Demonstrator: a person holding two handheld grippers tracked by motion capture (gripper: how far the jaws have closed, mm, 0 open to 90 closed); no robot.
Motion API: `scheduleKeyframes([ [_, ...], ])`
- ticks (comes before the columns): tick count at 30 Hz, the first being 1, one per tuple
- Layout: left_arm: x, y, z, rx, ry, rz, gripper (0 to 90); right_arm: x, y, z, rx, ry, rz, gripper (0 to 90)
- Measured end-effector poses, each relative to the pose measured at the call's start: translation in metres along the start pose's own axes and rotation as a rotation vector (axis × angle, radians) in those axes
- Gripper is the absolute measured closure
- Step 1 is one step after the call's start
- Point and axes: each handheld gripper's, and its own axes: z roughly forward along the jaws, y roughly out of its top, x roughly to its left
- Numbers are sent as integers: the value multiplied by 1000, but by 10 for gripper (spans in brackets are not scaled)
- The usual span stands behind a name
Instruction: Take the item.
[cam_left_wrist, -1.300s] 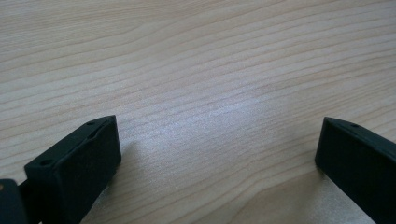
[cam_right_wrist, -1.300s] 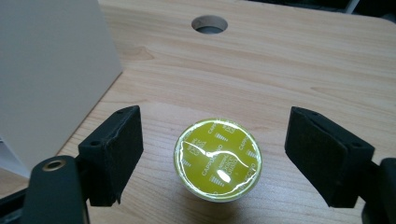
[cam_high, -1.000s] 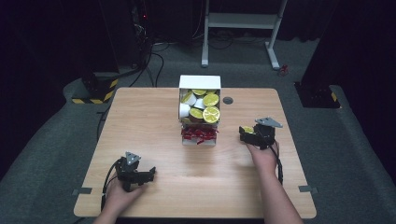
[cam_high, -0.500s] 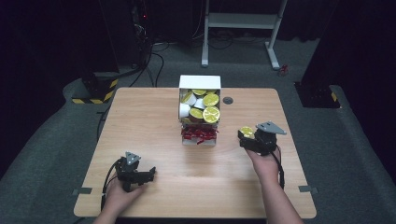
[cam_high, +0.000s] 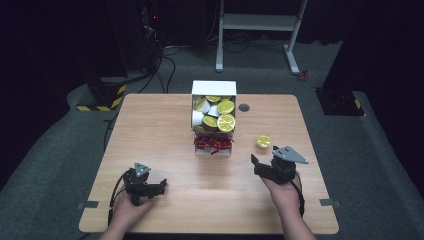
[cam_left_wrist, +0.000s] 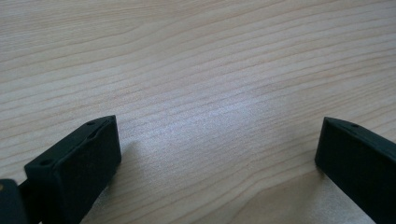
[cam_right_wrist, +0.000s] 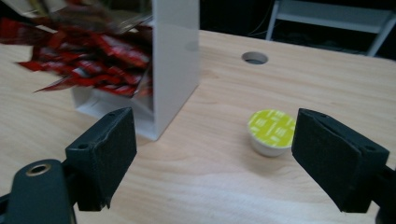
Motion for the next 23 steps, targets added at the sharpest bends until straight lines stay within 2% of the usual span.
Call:
scheduleKeyframes([
  [5, 0, 0, 0, 0, 0, 1, 5, 12, -11, -4, 21, 21, -20, 142],
  [7, 0, 0, 0, 0, 0, 1, 5, 17, -18, -3, 42, 31, -22, 142],
  [8, 0, 0, 0, 0, 0, 0, 5, 22, -27, 0, 70, 40, -24, 142],
  [10, 0, 0, 0, 0, 0, 0, 6, 24, -31, 1, 82, 42, -28, 142],
  [11, 0, 0, 0, 0, 0, 1, 6, 28, -45, 8, 120, 47, -37, 142],
  [13, 0, 0, 0, 1, 0, 4, 5, 30, -50, 11, 139, 48, -39, 142],
  [14, 0, 0, 0, 0, 0, 1, 5, 33, -64, 20, 194, 53, -44, 142],
  [15, 0, 0, 0, 0, 0, 2, 5, 33, -68, 22, 207, 53, -40, 143],
  [17, 0, 0, 0, 0, -3, 7, 6, 35, -72, 26, 271, 50, -52, 146],
  [20, 0, 0, 0, 0, -4, 9, 6, 38, -71, 25, 240, 53, -57, 145],
  [23, 0, 0, 0, 0, -4, 9, 6, 38, -71, 26, 256, 53, -51, 146],
])
